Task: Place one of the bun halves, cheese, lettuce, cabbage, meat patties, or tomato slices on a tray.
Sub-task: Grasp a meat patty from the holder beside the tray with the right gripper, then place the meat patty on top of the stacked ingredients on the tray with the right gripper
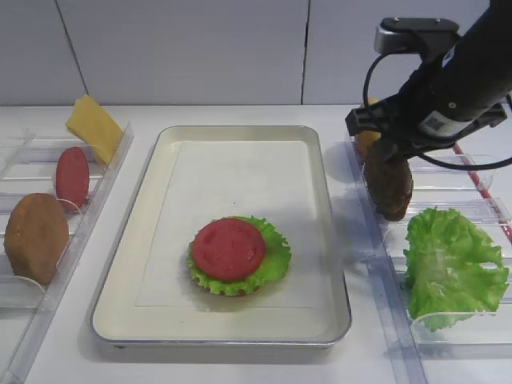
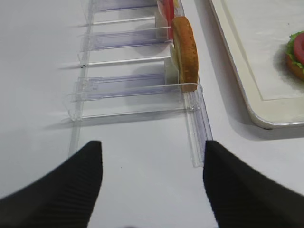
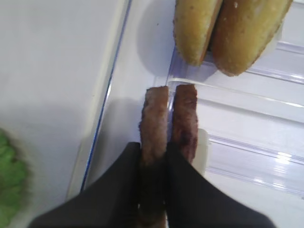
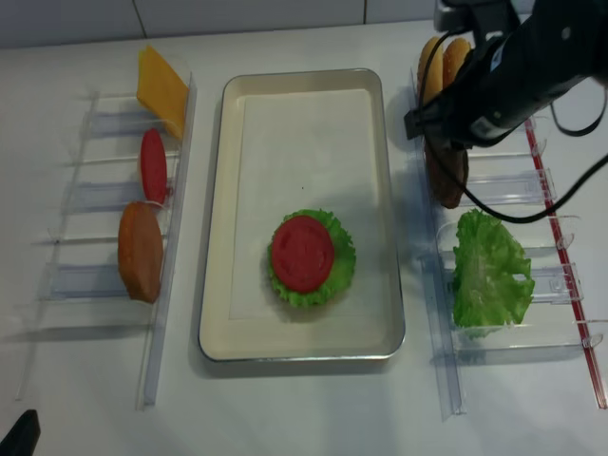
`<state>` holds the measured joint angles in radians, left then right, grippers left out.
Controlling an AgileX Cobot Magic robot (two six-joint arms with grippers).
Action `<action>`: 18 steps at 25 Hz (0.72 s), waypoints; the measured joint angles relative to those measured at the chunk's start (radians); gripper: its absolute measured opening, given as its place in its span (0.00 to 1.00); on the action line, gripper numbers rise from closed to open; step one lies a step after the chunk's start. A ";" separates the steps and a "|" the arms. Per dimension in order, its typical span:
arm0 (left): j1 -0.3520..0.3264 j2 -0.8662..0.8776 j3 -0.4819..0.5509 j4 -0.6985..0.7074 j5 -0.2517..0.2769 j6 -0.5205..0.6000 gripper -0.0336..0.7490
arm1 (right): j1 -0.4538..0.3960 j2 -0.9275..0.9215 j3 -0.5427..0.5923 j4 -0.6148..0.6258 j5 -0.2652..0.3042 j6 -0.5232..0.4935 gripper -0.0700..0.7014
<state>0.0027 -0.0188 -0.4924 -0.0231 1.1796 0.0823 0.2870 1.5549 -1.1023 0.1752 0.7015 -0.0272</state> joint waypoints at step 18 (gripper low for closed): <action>0.000 0.000 0.000 0.000 0.000 0.000 0.63 | 0.000 -0.164 0.080 0.537 0.149 -0.373 0.27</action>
<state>0.0027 -0.0188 -0.4924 -0.0231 1.1796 0.0823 0.2870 1.3905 -1.0219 0.7125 0.8507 -0.4000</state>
